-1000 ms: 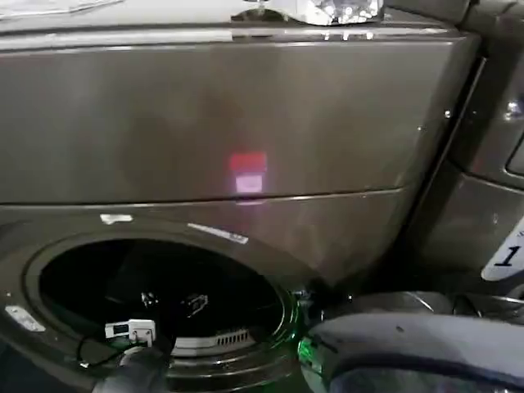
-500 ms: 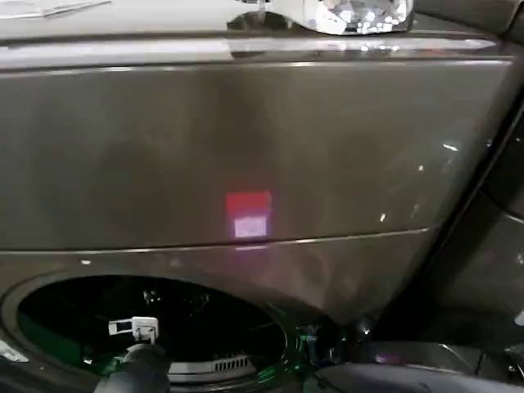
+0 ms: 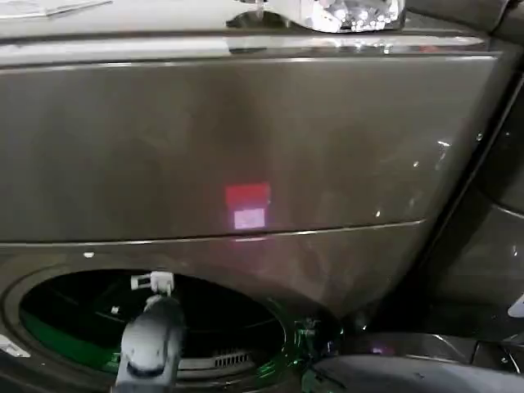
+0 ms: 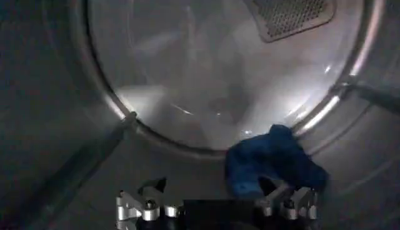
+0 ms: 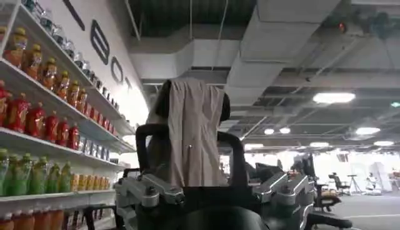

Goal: Grasp the clothes from the dryer.

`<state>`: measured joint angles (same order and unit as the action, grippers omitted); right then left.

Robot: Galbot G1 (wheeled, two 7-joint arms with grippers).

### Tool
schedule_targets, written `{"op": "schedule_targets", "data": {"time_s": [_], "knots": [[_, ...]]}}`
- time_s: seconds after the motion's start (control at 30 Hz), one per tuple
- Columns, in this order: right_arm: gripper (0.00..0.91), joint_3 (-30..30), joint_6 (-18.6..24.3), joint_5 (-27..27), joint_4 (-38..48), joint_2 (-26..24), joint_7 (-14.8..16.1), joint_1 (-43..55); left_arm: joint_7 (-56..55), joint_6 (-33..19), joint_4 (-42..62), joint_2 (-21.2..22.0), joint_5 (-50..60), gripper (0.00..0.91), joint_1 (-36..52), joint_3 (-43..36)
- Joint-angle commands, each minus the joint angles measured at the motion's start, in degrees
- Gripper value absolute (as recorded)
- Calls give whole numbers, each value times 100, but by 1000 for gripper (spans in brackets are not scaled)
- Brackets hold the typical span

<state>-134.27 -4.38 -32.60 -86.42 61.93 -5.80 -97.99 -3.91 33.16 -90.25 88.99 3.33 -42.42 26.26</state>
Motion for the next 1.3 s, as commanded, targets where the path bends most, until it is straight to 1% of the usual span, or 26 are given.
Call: {"op": "schedule_targets", "data": {"time_s": [0.03,0.1,0.2,0.33,0.5,0.53,0.63,0.67,0.7,0.8,0.83,0.87,0.9,1.0,1.1,1.13,1.2,1.3], "knots": [[907,15,15,4,2,11,7,-3,121,-1488,2981,97,-14,907,1785,82],[907,20,19,10,14,4,13,-5,208,-1476,3287,130,-78,907,1985,80],[907,50,27,17,6,13,15,11,296,-1744,3871,179,247,907,2360,76],[907,71,52,35,45,15,21,12,336,-1932,4449,164,256,907,2718,99],[907,122,51,126,21,-2,15,71,619,-1747,4547,162,419,907,2877,92],[907,136,50,135,15,-1,12,84,717,-1622,4611,168,535,907,2919,93],[907,158,55,152,14,3,15,88,1541,-1431,4759,121,1806,907,3070,81],[907,156,56,153,18,-1,14,83,1815,-1428,4752,105,2437,907,3095,92],[907,151,60,158,31,-8,15,78,2156,-1609,4771,59,3002,907,3155,81],[907,164,70,187,26,-15,17,69,3057,-1856,4797,24,4315,907,3315,156],[907,170,67,189,28,-21,16,71,3438,-2139,4792,5,4605,907,3359,176],[907,175,64,188,22,-27,13,80,3614,-2297,4805,-29,4900,907,3379,170],[907,177,61,189,22,-31,14,79,3883,-2512,4837,-53,5119,907,3426,168],[907,187,63,227,21,-50,15,80,4457,-2770,4818,-93,5623,907,3455,137],[907,219,76,248,3,-41,7,96,4611,-3108,4917,-97,6354,907,3476,76],[907,248,109,290,0,-24,4,107,4740,-3333,4971,-109,6610,907,3483,36],[907,274,122,325,-23,7,2,134,5341,-3653,4928,-134,6836,907,3426,31],[907,291,124,346,-49,21,-6,144,5963,-3812,4913,-150,6990,907,3365,136]]}}
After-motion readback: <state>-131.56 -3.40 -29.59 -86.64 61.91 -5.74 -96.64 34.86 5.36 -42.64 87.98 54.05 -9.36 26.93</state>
